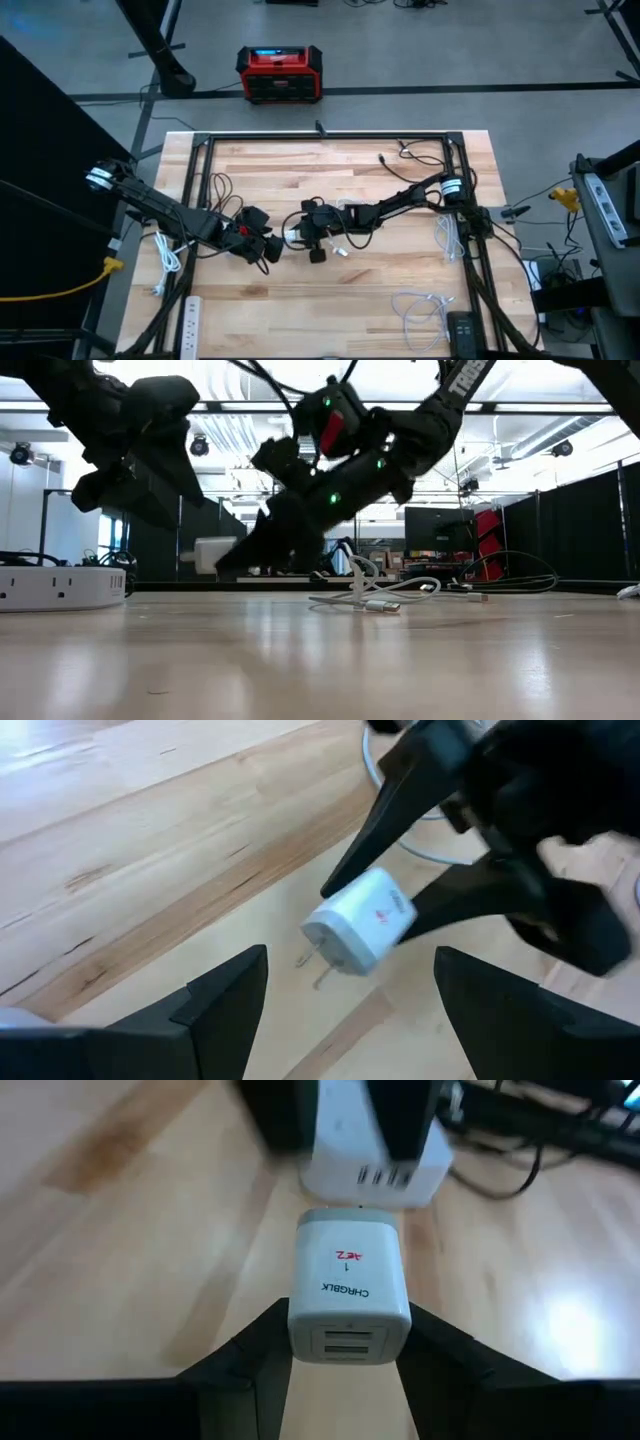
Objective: Insert USB
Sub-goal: Insert the white charger adapter into the top white outlet extension
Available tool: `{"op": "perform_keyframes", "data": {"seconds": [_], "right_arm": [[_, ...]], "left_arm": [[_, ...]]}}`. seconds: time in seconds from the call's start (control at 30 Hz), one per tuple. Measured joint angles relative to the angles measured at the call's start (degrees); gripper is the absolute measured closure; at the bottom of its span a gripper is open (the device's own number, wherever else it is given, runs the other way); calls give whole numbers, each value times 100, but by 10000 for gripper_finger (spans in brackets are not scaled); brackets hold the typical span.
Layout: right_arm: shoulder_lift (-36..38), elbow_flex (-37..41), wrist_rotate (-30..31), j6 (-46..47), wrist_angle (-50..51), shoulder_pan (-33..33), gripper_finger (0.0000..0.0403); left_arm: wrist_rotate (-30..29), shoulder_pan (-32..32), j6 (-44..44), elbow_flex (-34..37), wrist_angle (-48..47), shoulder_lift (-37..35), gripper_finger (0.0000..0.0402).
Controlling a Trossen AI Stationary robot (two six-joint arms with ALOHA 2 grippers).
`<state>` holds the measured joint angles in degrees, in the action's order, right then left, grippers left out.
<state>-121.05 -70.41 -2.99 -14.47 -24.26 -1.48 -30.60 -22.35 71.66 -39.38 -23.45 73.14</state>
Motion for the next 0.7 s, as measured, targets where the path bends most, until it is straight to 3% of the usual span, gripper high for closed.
{"op": "perform_keyframes", "data": {"seconds": [0.4, 0.7], "right_arm": [[539, 0, 0, -123, 180, -2, 262], [766, 9, -5, -98, 1050, 89, 262]], "left_arm": [[-159, 4, 109, 4, -9, 263, 127], [-271, -66, -259, -100, -41, 182, 127]]}}
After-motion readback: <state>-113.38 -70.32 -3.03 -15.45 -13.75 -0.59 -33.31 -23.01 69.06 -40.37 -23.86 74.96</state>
